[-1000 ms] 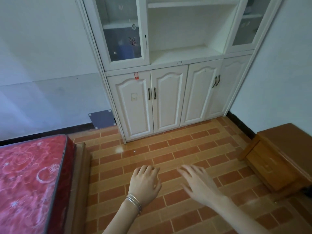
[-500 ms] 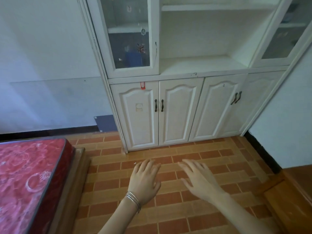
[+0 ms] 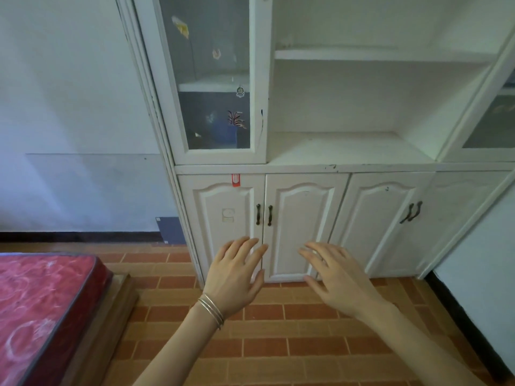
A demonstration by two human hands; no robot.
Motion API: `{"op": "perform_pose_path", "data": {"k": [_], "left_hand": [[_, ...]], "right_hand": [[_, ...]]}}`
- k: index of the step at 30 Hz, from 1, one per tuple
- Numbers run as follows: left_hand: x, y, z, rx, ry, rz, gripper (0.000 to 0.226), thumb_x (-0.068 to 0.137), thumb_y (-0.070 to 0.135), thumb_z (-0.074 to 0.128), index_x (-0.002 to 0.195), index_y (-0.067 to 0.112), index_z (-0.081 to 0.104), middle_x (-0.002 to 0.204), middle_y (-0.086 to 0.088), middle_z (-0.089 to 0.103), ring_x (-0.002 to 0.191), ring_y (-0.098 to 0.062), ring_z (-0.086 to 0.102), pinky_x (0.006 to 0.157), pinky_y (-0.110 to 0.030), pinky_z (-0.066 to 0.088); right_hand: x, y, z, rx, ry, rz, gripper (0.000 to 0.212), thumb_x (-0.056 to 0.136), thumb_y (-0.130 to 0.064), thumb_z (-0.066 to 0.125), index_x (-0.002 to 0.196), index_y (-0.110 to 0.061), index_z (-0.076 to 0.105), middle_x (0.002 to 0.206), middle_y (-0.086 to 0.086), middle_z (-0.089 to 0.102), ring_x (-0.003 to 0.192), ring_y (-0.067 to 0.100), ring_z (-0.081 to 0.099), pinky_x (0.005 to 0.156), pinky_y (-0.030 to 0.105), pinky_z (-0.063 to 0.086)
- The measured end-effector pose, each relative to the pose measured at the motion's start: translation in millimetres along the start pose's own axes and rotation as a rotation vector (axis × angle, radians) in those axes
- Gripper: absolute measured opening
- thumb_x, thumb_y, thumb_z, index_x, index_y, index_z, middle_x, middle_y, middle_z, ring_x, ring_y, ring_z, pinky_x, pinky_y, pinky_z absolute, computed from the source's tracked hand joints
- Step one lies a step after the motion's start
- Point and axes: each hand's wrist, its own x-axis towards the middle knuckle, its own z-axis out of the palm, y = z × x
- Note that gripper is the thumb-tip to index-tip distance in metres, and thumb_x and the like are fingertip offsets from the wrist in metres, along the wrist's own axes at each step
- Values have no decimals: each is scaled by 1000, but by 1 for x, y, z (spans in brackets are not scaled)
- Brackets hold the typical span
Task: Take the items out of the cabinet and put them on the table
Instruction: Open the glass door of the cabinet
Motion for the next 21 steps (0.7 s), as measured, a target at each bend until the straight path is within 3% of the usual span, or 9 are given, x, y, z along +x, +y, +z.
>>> {"op": "perform_pose_path", "data": {"k": [8, 13, 21], "left_hand": [[99, -65, 17, -9, 125, 86, 44, 85, 38, 46, 124, 20, 56, 121, -2, 61, 115, -22, 54, 96, -38, 42], [178, -109, 4, -23, 202, 91, 44, 84, 37, 47, 124, 21, 56, 122, -1, 60, 116, -21, 53, 97, -37, 40], [246, -155, 14, -33, 245, 50, 46, 84, 39, 41, 123, 20, 56, 121, -3, 61, 114, -23, 54, 96, -40, 43]], "right_hand": [[103, 45, 20, -32, 22, 10, 50, 86, -46, 36, 124, -20, 54, 120, 1, 61, 107, 18, 59, 91, 35, 46], [186, 74, 13, -32, 32, 53, 53, 88, -47, 35, 132, -20, 46, 132, 3, 52, 119, 20, 49, 100, 36, 36], [254, 102, 31, 1, 61, 86, 52, 89, -45, 34, 133, -21, 45, 133, 4, 51, 119, 20, 50, 99, 34, 34]]}}
